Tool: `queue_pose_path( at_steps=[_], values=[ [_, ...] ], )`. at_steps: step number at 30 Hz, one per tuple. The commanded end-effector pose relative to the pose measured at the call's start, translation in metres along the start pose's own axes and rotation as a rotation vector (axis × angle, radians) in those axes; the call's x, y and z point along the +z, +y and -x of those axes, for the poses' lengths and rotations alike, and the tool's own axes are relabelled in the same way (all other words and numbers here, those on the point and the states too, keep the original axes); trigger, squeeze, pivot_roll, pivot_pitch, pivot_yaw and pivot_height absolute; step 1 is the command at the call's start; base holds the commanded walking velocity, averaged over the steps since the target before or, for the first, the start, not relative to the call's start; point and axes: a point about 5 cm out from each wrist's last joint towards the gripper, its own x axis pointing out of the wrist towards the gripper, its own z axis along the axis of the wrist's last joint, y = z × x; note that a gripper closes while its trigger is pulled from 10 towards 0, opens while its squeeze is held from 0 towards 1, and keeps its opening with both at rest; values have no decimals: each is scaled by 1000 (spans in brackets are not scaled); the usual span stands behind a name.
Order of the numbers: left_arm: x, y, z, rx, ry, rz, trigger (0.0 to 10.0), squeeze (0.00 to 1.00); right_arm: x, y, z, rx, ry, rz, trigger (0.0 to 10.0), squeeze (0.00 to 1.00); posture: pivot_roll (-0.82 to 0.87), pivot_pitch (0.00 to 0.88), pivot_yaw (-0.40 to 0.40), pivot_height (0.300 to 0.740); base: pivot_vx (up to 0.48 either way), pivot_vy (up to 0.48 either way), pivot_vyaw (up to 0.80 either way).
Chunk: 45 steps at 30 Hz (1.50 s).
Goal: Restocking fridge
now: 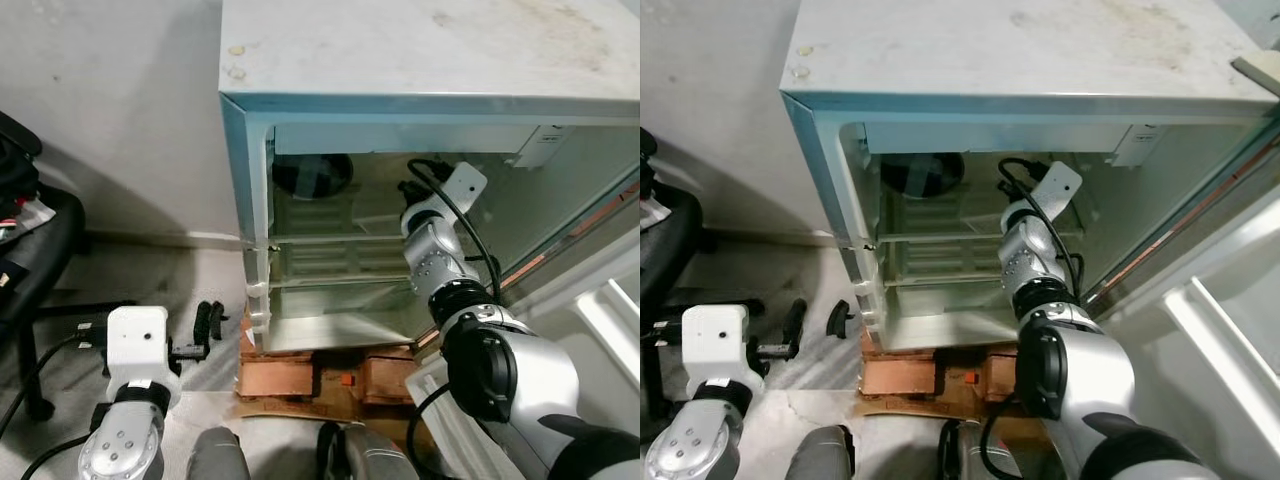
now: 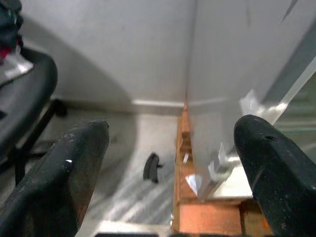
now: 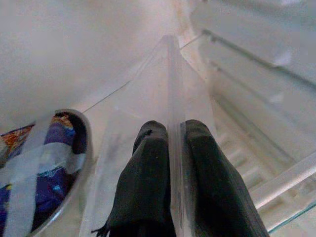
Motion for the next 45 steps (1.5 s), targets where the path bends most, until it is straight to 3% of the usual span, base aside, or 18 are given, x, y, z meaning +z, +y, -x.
queue_pose_path(
  at_steps=[1, 3, 4, 5, 10, 15, 24, 28, 35, 38, 45],
  values=[
    [1, 2, 4, 24, 4, -8, 10000, 0, -9, -3, 1, -20, 50, -33, 10000, 0, 343, 236, -133, 740, 0, 0, 0],
    [1, 2, 7, 33, 10, -3, 10000, 0, -10, 2, 1, -8, 62, -71, 10000, 0, 351, 250, -142, 740, 0, 0, 0],
    [0, 1, 8, 36, 14, -1, 10000, 0, -9, 5, 1, -4, 66, -93, 10000, 663, 352, 252, -143, 740, 0, 0, 0],
    [0, 0, 10, 38, 20, 1, 10000, 0, -8, 9, 0, 10, 68, -132, 10000, 1000, 355, 256, -144, 740, 0, 0, 0],
    [0, 0, 10, 39, 27, 0, 10000, 0, 11, 25, -3, 87, 26, -195, 10000, 1000, 357, 262, -140, 740, 0, 0, 0],
    [2, 1, 5, 43, 16, 1, 10000, 0, 33, 23, -7, 111, -44, -48, 10000, 1000, 354, 252, -141, 740, 0, 0, 0],
    [2, 0, -3, 51, 7, 4, 10000, 0, 64, 3, -11, 77, -161, 231, 10000, 1000, 338, 220, -137, 740, 0, 0, 0],
    [5, 0, -13, 47, -15, 1, 10000, 0, 66, 0, -11, 113, -179, 331, 10000, 1000, 324, 188, -128, 740, 0, 0, 0],
    [8, -1, -25, 40, -34, -1, 10000, 0, 66, 0, -10, 167, -171, 361, 10000, 1000, 300, 149, -114, 740, 0, 0, 0],
    [10, -4, -32, 23, -51, 2, 10000, 0, 51, -6, -10, 214, -83, 363, 10000, 1000, 284, 125, -106, 740, 0, 0, 0],
    [14, -5, -39, 15, -73, 5, 10000, 0, 31, -14, -4, 371, 8, 394, 10000, 1000, 269, 95, -97, 740, 0, 0, 0]
  ],
)
